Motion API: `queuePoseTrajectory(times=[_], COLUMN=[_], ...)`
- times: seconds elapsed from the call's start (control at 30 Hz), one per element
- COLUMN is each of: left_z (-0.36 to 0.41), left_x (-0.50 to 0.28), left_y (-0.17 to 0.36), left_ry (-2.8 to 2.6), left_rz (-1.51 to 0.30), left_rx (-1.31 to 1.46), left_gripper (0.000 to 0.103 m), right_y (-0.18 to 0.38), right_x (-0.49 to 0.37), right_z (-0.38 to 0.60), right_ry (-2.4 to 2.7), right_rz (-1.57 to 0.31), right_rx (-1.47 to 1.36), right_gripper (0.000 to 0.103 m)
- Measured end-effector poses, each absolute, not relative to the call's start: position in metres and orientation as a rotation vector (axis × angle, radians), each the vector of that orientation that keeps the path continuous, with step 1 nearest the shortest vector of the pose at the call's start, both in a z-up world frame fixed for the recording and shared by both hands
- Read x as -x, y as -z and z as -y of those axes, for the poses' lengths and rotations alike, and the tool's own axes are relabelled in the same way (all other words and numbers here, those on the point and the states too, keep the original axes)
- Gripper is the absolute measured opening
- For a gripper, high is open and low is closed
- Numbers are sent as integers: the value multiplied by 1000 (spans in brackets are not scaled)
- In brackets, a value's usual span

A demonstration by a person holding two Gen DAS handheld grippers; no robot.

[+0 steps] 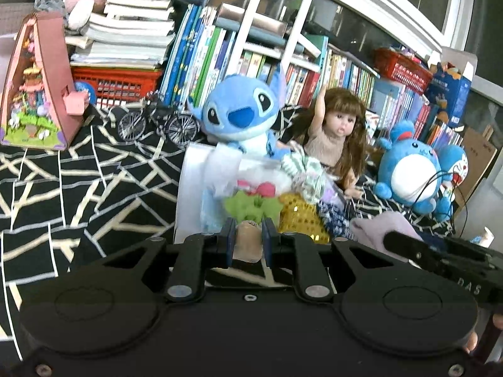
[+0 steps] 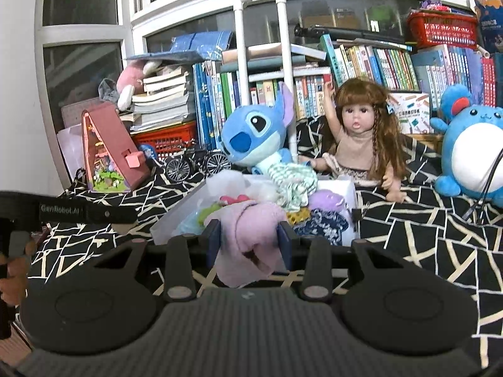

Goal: Organize soft objects
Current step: 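Carry the lavender cloth and beige item over the white box with both tools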

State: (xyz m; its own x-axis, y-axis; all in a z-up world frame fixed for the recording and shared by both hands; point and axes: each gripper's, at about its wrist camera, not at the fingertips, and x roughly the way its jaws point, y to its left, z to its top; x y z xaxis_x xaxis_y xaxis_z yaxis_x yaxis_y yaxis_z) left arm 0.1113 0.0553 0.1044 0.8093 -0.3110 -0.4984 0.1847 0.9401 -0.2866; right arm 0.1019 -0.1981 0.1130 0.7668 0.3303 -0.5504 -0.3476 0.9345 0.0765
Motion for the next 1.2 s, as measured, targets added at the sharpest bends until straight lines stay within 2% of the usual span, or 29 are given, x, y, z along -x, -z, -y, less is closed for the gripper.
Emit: queuePoseTrajectory(times=[0.23, 0.63, 0.7, 0.73, 0.77, 0.8, 0.93, 1.17, 1.2], left_z=[-51, -50, -50, -50, -49, -50, -52, -48, -47], left_x=[-131, -176, -175, -174, -173, -173, -172, -169, -168], left_y=[-113, -94, -90, -88, -85, -82, -73, -67, -67], left_ry=[278, 272, 272, 275, 275, 277, 284, 284, 283], left_rz=[-576, -662, -664, -666, -670, -680, -713, -724, -723], left_rx=[278, 374, 371, 363, 360, 363, 389, 365, 360], left_gripper=[17, 17, 17, 17, 17, 17, 17, 17, 17], right_y=[-120, -113, -108, -105, -100, -94, -70, -42, -39], right_x=[-110, -144, -144, -142, -141, -139, -132, -141, -142], right_z=[199, 201, 203, 204, 203, 201, 192, 193, 194], right_ry=[-368, -344, -348, -356, -370, -384, -382, -359, -356], right_rz=[-579, -611, -630, -642, -659, -681, -735, -824, -829], right_rx=[34, -22, -24, -15, 6, 37, 186, 200, 192], right_gripper=[44, 41, 44, 59, 63, 73, 86, 89, 85])
